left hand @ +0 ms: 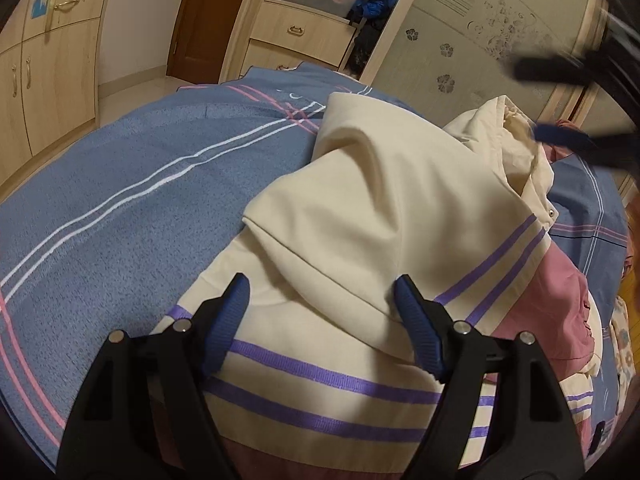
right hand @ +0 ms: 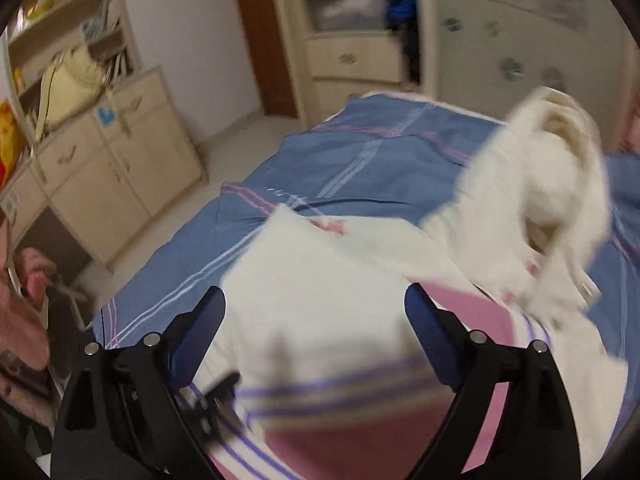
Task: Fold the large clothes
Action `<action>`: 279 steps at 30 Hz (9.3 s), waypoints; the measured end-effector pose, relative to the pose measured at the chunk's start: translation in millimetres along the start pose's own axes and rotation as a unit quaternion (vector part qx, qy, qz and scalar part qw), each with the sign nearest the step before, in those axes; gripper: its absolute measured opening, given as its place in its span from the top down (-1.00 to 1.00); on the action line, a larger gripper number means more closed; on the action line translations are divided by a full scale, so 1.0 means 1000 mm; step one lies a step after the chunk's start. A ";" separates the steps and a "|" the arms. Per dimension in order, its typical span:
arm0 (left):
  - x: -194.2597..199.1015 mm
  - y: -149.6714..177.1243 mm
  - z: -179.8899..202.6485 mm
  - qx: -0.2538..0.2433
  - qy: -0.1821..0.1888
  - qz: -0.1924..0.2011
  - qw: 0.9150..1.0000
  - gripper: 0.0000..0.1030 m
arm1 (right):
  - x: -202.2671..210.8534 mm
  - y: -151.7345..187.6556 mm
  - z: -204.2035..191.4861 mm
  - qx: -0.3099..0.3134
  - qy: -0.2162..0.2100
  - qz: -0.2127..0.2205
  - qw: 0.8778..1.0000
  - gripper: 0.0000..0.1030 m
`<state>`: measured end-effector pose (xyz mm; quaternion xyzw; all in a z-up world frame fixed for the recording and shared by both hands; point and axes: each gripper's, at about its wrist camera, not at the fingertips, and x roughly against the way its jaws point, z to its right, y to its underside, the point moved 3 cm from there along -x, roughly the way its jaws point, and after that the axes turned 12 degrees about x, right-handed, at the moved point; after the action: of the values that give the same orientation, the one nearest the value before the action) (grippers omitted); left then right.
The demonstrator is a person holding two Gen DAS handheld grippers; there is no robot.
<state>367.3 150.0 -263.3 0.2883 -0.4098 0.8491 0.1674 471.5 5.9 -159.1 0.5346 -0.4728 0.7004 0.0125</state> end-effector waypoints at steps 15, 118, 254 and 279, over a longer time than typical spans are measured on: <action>0.001 0.003 -0.007 0.014 0.026 0.011 0.999 -0.48 | -0.123 -0.021 0.047 -0.086 0.109 -0.077 0.987 -0.91; 0.041 0.015 0.140 0.007 0.193 -0.188 0.963 0.81 | 0.204 0.244 0.031 -0.276 -0.067 0.163 0.945 -0.80; 0.272 0.108 -0.190 0.077 -0.021 -0.072 0.994 -0.94 | 0.223 0.558 -0.065 -0.431 0.027 -0.003 0.902 -0.97; 0.285 -0.029 -0.065 0.166 0.300 -0.061 0.937 0.79 | 0.357 0.330 0.003 -0.343 -0.132 0.303 0.879 0.90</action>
<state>137.3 232.8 -99.8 0.0682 -0.1752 0.9402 0.2840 148.2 -352.8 -101.9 0.4154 -0.8194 0.3868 -0.0800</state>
